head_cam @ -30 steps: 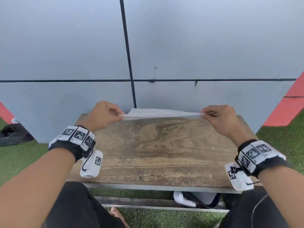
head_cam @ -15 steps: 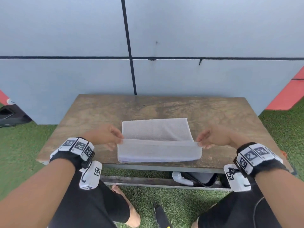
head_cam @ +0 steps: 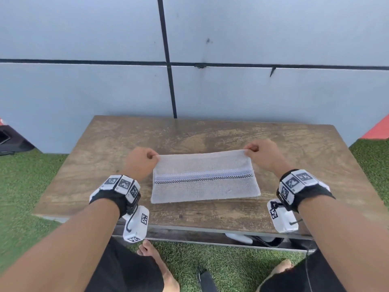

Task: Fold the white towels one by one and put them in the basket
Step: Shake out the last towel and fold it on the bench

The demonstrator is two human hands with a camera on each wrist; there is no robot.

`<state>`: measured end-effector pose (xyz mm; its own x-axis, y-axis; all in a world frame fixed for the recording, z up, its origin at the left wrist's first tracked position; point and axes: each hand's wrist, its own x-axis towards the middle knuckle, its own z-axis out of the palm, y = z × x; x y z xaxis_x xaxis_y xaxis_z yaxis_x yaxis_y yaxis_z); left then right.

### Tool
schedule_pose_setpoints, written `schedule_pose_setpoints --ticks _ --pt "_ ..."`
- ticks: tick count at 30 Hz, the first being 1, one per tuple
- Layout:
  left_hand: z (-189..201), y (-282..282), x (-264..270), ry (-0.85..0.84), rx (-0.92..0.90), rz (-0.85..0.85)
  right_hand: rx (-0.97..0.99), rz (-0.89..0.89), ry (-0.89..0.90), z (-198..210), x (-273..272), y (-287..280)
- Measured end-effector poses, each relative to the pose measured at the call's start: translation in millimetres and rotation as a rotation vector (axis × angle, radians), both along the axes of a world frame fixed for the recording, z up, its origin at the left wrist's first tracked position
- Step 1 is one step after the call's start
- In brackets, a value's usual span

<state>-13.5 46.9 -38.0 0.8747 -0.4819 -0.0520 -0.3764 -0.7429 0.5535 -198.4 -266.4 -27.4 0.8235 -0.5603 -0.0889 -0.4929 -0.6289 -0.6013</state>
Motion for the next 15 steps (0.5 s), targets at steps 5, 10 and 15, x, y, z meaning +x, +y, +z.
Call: schedule_pose_setpoints --ticks 5,10,15 --pt "-19.5 -7.3 10.7 0.0 0.072 0.008 -0.057 -0.031 0.068 -22.4 13.6 3.0" --pt "-33.3 -10.1 18.3 -0.014 0.062 0.036 -0.104 -0.051 0.038 -44.7 12.0 3.2" --pt "-34.3 -9.1 23.4 0.013 0.083 0.015 -0.086 -0.092 -0.036 -52.2 6.2 8.8"
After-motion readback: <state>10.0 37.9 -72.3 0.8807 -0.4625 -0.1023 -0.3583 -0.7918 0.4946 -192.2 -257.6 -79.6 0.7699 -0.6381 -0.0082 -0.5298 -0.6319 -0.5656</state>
